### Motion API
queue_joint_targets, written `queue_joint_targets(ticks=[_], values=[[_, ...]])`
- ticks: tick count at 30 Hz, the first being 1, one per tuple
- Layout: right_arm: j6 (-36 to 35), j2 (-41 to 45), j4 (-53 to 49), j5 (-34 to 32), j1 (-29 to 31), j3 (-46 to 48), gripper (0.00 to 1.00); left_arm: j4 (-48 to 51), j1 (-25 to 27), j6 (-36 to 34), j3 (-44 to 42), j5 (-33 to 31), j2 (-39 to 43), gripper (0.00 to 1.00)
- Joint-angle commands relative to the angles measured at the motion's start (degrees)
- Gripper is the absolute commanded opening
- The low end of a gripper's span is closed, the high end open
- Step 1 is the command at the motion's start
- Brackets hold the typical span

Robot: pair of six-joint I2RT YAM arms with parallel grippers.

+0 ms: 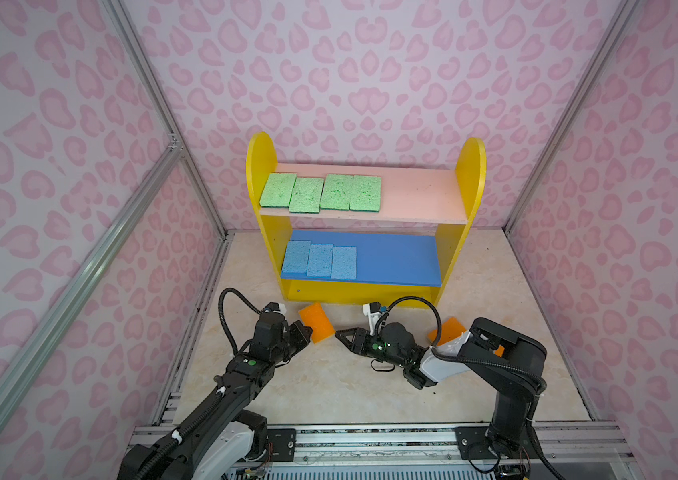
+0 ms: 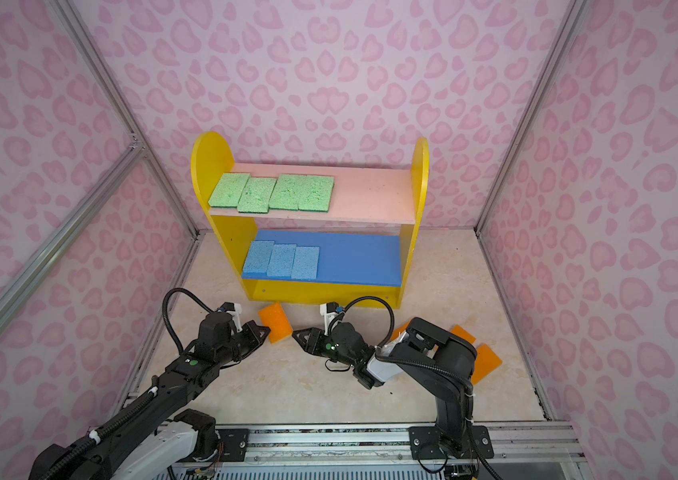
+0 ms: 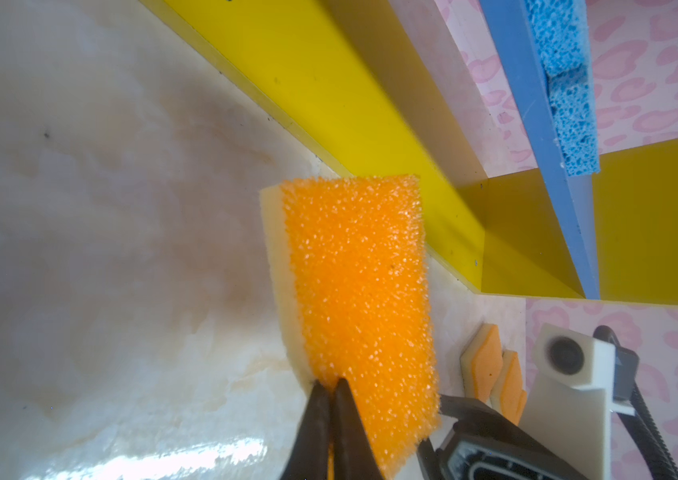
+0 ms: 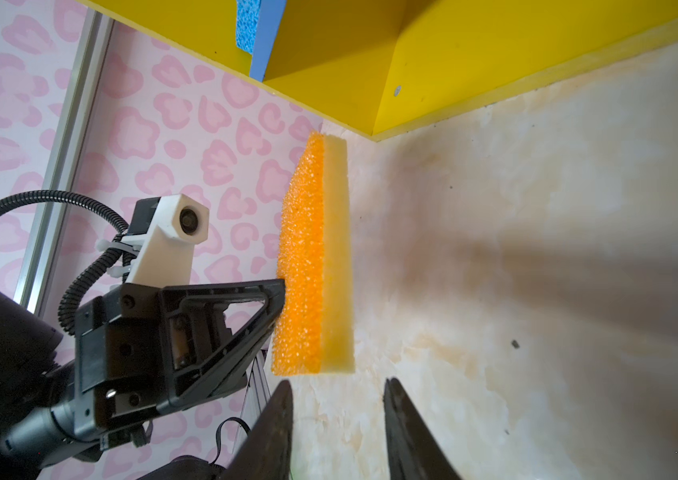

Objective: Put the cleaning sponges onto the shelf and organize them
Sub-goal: 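Lift the orange sponge with the left gripper toward the right gripper, then close the right gripper on the orange sponge while the left gripper opens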

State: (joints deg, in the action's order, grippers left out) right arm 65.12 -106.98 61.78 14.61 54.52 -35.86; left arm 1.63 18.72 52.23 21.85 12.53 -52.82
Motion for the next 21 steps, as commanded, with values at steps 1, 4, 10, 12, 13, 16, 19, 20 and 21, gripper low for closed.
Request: queue_joint_targets(ticks=[1, 4, 10, 12, 13, 16, 19, 20, 21], values=[[0.6, -0.9, 2.3, 0.5, 0.1, -0.7, 0.36, -1.4, 0.0, -0.7, 0.6, 1.0, -0.1, 0.03], [1.0, -1.7, 2.3, 1.2, 0.1, -1.6, 0.35, -1.3, 0.0, -1.0, 0.8, 1.4, -0.3, 0.04], [1.6, -2.8, 3.3, 1.5, 0.1, -2.4, 0.28, -1.0, 0.0, -1.4, 1.4, 1.7, -0.4, 0.03], [1.7, -2.9, 3.3, 1.3, 0.1, -2.3, 0.22, -1.0, 0.0, -1.4, 1.4, 1.8, -0.3, 0.04], [1.7, -2.9, 3.5, 1.2, 0.1, -2.1, 0.19, -1.0, 0.0, -1.5, 1.3, 1.8, -0.4, 0.03], [2.2, -3.3, 4.4, 1.0, 0.0, -2.0, 0.14, -1.1, 0.0, -1.6, 1.1, 1.9, -0.6, 0.04], [2.7, -4.0, 5.1, 0.7, 0.0, -2.0, 0.10, -1.1, 0.0, -1.7, 0.9, 2.0, -0.6, 0.04], [3.0, -4.3, 5.6, 0.6, 0.1, -2.0, 0.08, -0.9, 0.0, -2.0, 0.9, 1.8, -0.6, 0.08], [3.5, -4.6, 6.1, 0.4, 0.1, -2.0, 0.08, -0.1, 0.0, -2.4, 1.0, 1.5, -0.3, 0.24]])
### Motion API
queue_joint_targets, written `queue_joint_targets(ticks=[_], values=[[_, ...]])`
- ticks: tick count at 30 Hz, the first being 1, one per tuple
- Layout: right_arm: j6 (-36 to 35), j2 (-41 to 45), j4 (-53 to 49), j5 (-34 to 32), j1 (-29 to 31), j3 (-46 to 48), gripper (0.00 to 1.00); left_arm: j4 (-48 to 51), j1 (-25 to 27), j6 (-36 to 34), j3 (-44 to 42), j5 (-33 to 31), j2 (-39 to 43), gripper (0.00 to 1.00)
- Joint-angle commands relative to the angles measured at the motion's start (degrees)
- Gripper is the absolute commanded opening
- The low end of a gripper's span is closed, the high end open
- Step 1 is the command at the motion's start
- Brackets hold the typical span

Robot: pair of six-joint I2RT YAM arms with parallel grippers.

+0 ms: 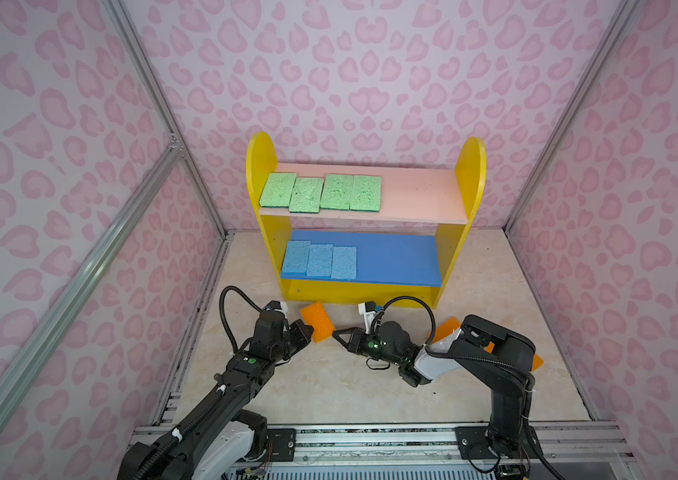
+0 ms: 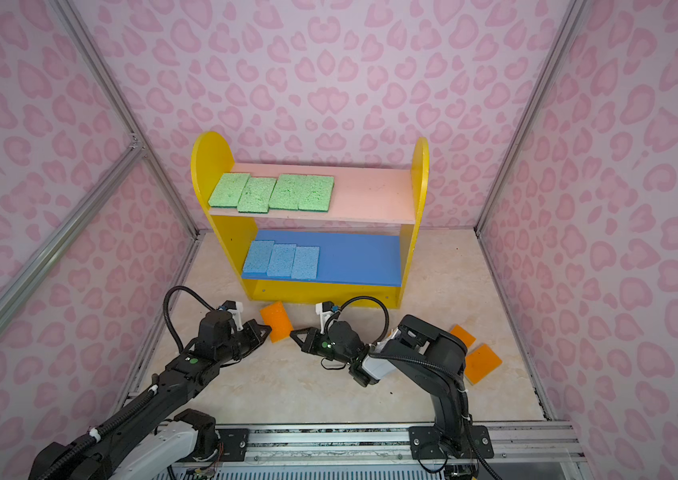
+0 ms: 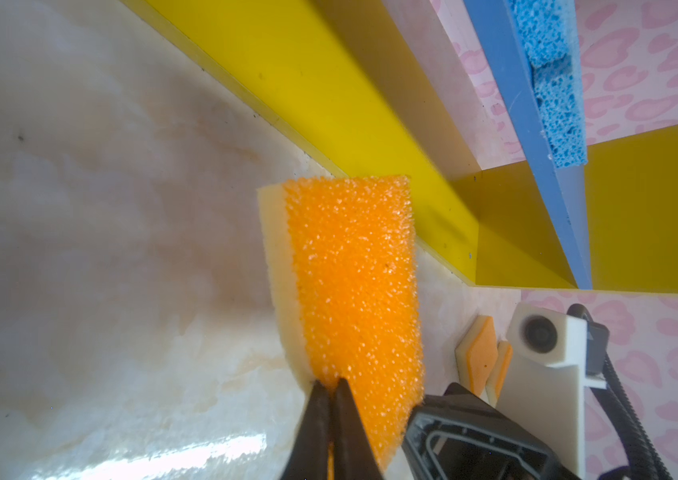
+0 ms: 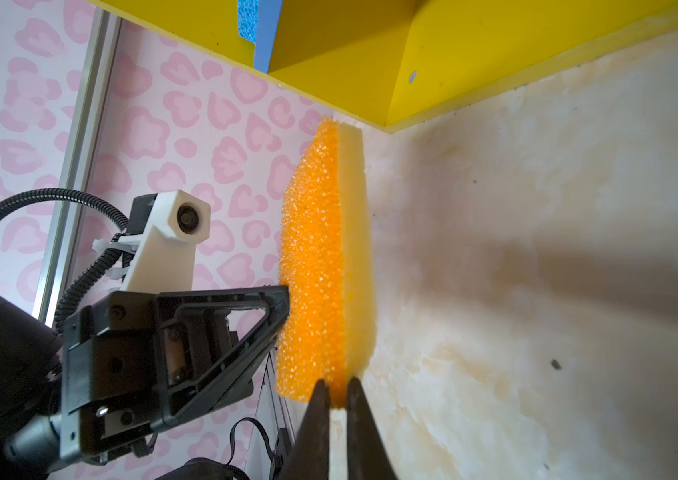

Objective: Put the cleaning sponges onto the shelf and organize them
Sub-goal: 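Close the right gripper on the orange sponge while the left gripper opens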

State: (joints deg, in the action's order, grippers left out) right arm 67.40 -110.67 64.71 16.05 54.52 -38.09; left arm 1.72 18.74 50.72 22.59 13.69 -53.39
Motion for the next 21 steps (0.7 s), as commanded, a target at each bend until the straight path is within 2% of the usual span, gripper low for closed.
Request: queue_joint_targets(ticks=[1, 2, 4, 8, 13, 21], values=[[1.5, -1.2, 3.6, -1.3, 0.1, 0.3, 0.07, 0.6, 0.0, -1.3, 0.2, -0.6, 0.7, 0.39], [2.1, -1.5, 4.2, -1.9, 0.1, 0.5, 0.06, 1.5, 0.0, -1.6, 0.2, -1.6, 1.7, 0.55], [3.1, -2.2, 5.6, -3.2, 0.2, 0.9, 0.05, 3.6, 0.0, -2.0, -0.1, -4.5, 4.3, 0.98], [5.7, -4.4, 9.6, -7.5, 0.7, 1.3, 0.03, 7.4, -0.3, -2.5, -0.9, -8.8, 8.9, 0.98], [7.5, -7.0, 10.4, -13.9, 2.0, -0.5, 0.02, 11.3, -2.2, -1.5, -2.2, -11.8, 10.8, 0.98], [8.1, -8.9, 4.2, -20.7, 3.8, -7.3, 0.02, 11.2, -11.4, -1.3, -6.4, -7.0, 14.5, 0.98]])
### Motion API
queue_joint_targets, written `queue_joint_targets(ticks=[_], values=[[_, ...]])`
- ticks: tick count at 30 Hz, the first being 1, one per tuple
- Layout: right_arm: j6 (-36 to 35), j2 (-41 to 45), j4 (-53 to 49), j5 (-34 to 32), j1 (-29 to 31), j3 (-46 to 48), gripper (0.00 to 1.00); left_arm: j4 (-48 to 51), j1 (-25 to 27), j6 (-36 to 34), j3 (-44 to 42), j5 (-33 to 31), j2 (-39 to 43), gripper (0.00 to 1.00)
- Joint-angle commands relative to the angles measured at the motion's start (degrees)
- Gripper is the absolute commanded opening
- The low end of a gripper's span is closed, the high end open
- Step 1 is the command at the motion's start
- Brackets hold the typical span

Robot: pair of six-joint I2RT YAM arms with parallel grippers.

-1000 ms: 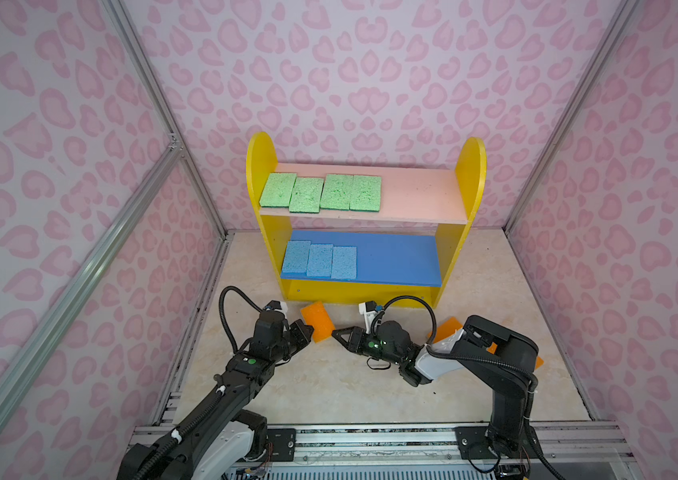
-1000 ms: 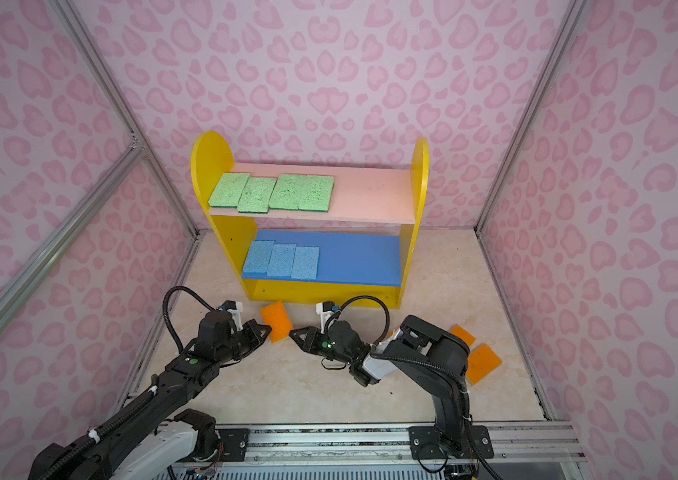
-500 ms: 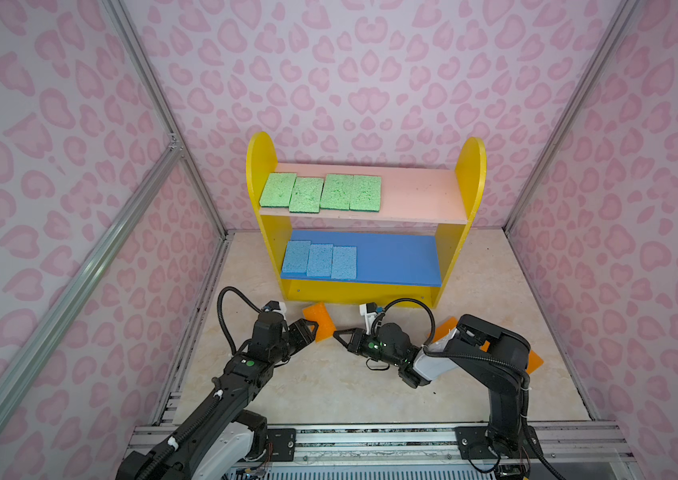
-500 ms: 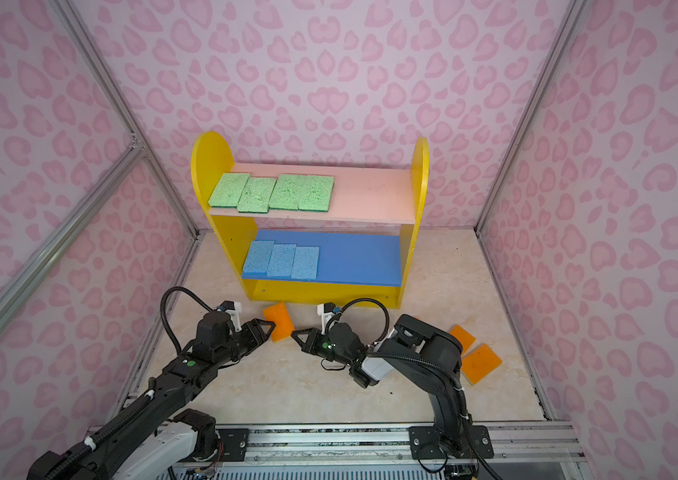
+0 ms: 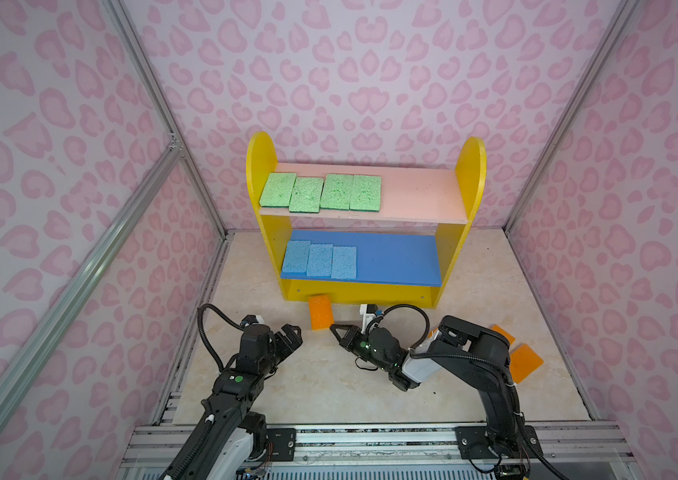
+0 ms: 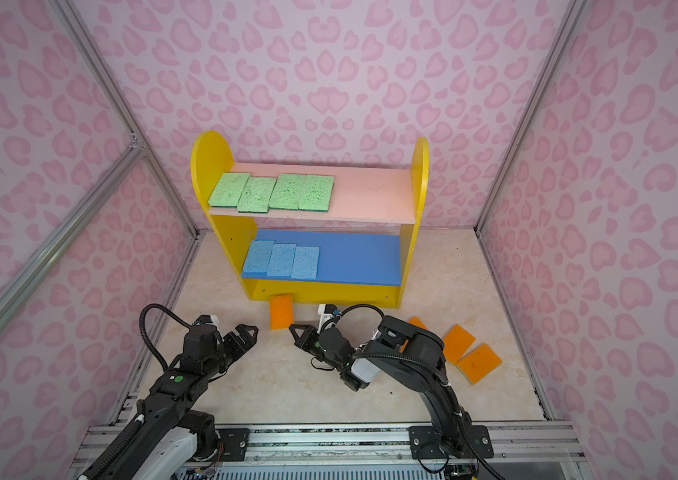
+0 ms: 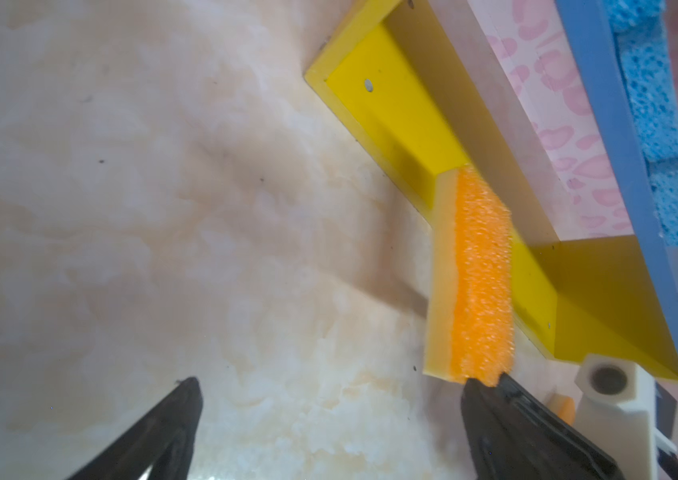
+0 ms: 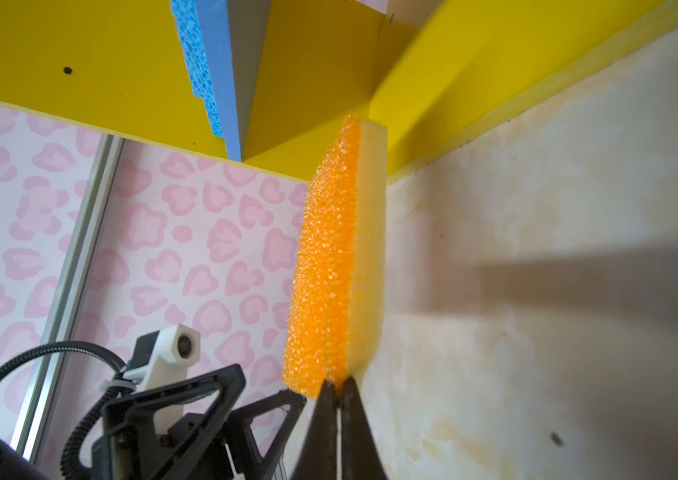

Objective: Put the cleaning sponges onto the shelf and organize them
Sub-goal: 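Close the right gripper on the orange sponge while the left gripper opens, then carry the orange sponge under the blue shelf with the right gripper while the left withdraws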

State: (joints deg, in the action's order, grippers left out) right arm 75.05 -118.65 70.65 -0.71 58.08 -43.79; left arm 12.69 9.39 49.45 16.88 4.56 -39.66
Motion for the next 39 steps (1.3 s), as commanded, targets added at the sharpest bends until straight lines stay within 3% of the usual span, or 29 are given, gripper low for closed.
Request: queue_joint_targets(ticks=[1, 22, 39], values=[[0.7, -1.7, -2.4, -4.2, 0.2, -2.7, 0.02, 0.2, -3.3, -0.1, -1.0, 2.7, 0.9, 0.98], [4.1, -12.3, -12.5, -5.9, -1.6, -21.1, 0.02, -6.7, -15.3, -2.4, -5.4, 9.7, -5.3, 0.98], [4.1, -19.6, -17.5, -8.0, -2.7, -31.2, 0.02, -8.2, -16.0, -2.1, -6.5, 11.1, -5.1, 0.98]])
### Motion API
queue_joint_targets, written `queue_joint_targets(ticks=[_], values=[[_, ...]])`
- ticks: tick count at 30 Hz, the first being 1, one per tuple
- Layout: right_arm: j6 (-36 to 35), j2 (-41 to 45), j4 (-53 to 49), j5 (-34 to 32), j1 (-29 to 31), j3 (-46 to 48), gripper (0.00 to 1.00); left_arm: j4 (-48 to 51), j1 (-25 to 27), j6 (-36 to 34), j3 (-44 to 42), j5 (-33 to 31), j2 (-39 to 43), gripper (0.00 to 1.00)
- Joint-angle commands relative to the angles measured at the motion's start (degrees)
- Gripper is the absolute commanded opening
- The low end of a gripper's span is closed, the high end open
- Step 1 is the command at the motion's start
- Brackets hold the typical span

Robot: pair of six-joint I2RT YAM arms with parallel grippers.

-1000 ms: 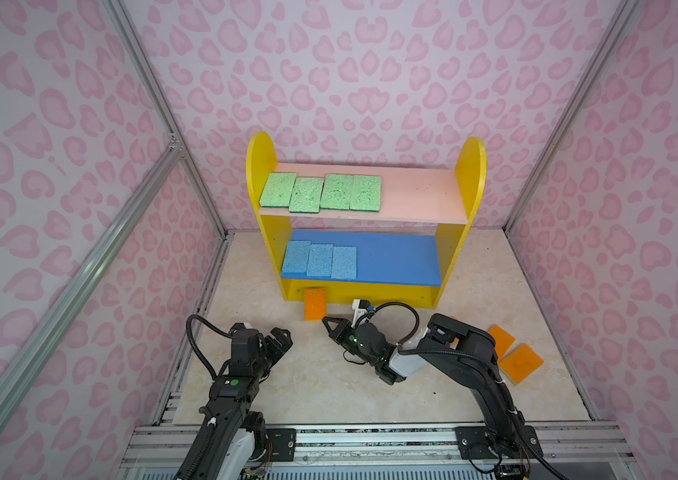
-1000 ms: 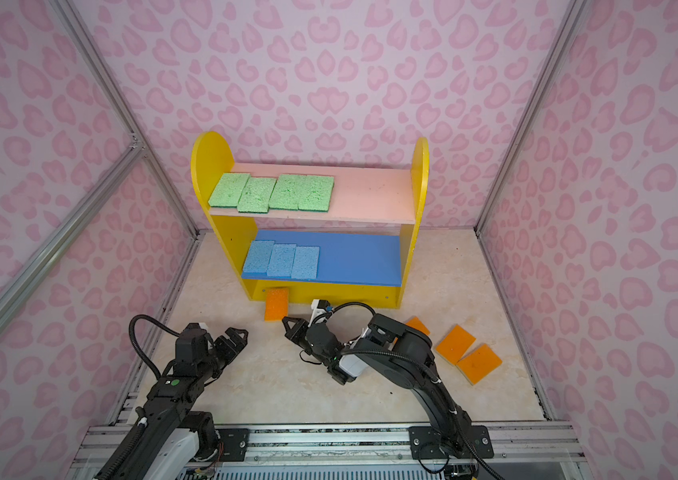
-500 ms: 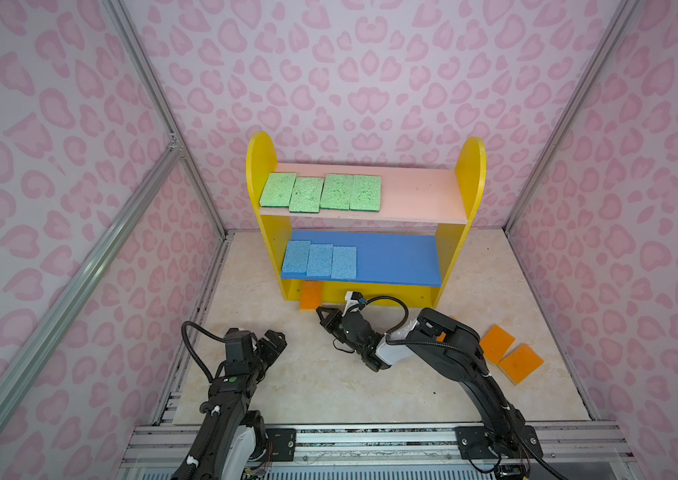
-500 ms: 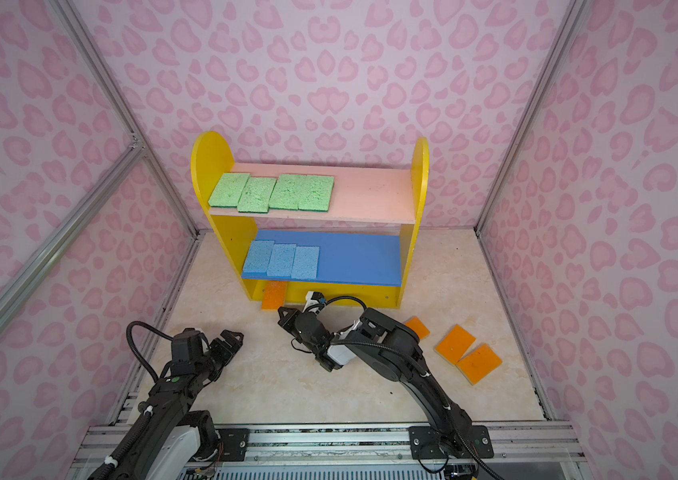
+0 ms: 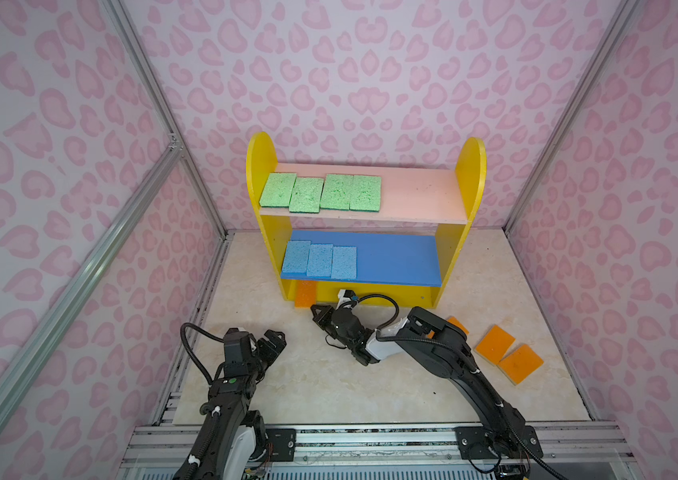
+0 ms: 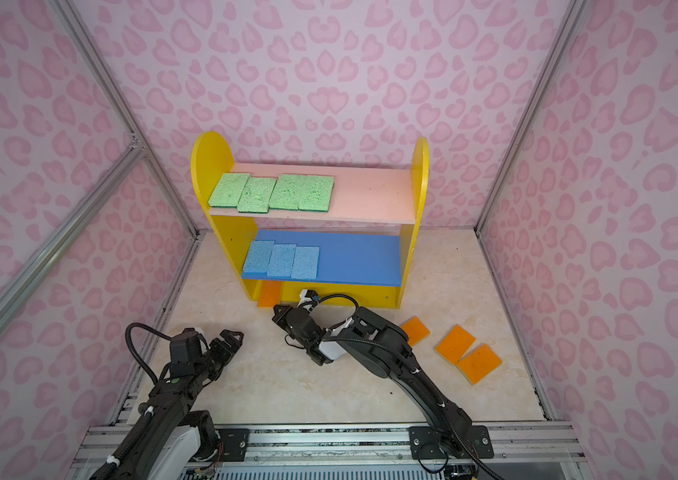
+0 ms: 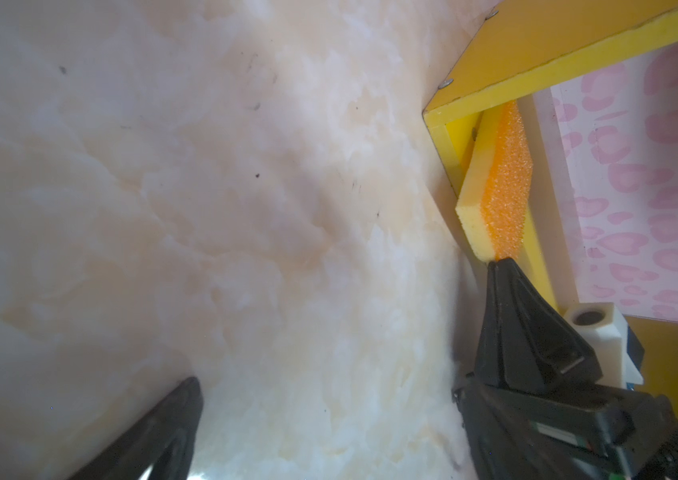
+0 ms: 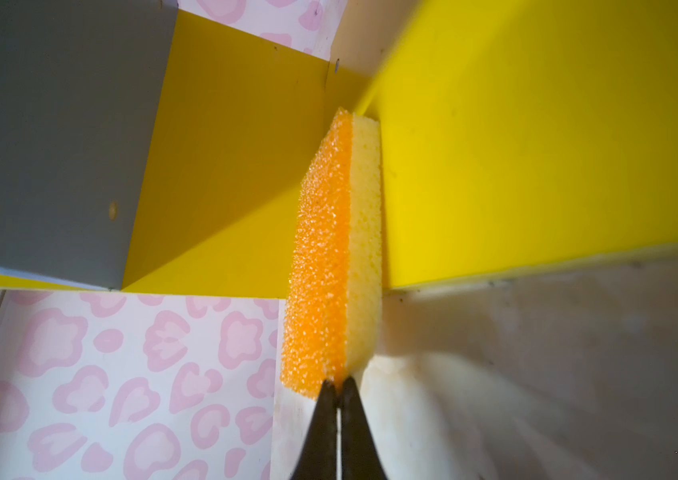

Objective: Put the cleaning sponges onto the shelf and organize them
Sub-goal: 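Carry the orange sponge under the blue shelf with the right gripper while the left withdraws, then stand the orange sponge in the bottom compartment and open the right gripper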

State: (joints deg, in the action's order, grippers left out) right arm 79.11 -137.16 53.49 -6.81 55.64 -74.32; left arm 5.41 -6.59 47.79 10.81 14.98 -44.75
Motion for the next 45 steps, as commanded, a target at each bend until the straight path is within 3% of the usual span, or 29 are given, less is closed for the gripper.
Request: queue_joint_targets(ticks=[1, 22, 32, 37, 45], values=[[0.1, -1.4, -0.3, -2.1, -0.4, -1.2, 0.02, -1.0, 0.0, -0.4, -0.5, 0.7, 0.0, 0.98], [-2.1, -6.4, -5.0, -3.6, 0.0, -12.5, 0.06, -2.0, -0.1, -0.4, -0.7, 1.4, -0.4, 0.98], [-2.7, -7.3, -4.9, -1.8, 0.0, -13.9, 0.19, -1.9, -0.2, -0.4, -0.7, 1.7, -0.5, 0.98], [-2.8, -6.6, -6.1, -2.0, 0.0, -12.8, 0.41, -1.8, -0.3, -0.5, -0.6, 1.7, -0.3, 0.98], [-3.8, -4.5, -6.8, -2.5, 0.2, -9.1, 0.52, -1.6, -0.3, -0.4, -0.7, 1.7, -0.1, 0.98]])
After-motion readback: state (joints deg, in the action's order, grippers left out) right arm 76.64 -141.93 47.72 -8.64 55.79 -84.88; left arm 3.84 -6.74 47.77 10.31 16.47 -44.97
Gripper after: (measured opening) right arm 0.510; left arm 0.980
